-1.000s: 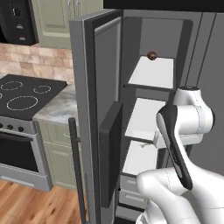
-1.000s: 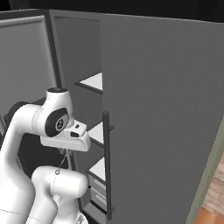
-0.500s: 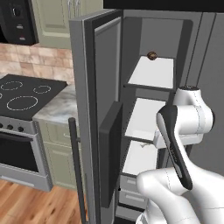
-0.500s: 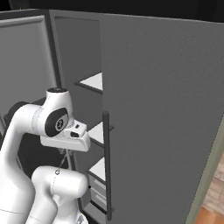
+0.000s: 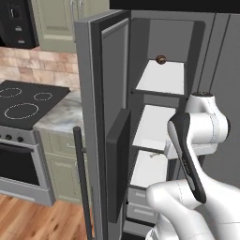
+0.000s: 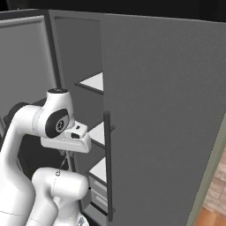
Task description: Store the kebab skewer in the freezer for long-term storage. Close the freezer door after placing the cooked food.
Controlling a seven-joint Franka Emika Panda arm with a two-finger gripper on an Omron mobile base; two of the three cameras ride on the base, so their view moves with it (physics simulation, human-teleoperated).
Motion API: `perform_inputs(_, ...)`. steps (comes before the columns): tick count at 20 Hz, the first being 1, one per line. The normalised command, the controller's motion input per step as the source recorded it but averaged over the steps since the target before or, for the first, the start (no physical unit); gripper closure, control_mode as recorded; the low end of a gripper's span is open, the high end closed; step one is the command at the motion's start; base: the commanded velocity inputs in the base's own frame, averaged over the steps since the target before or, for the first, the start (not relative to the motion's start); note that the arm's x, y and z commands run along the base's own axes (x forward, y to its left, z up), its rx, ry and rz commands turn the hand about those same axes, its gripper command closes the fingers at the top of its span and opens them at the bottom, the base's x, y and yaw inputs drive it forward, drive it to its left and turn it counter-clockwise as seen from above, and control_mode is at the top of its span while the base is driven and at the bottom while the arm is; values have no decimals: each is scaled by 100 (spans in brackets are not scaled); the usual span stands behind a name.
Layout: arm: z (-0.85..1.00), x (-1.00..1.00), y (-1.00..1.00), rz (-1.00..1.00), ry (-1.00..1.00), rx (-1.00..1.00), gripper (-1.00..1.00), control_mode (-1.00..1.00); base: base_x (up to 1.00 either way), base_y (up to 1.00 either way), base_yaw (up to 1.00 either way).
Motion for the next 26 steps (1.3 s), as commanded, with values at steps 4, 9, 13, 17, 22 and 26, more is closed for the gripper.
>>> perform_inputs(4,0,0,0,0,0,0,100,100,0,48,-3)
perform_inputs(9,0,0,0,0,0,0,100,100,1,25,-1)
perform_inputs(13,0,0,0,0,0,0,100,100,0,0,0)
perform_inputs(17,0,0,0,0,0,0,100,100,0,0,0)
perform_inputs(22,0,0,0,0,0,0,100,100,0,0,0)
perform_inputs(26,0,0,0,0,0,0,100,100,0,0,0)
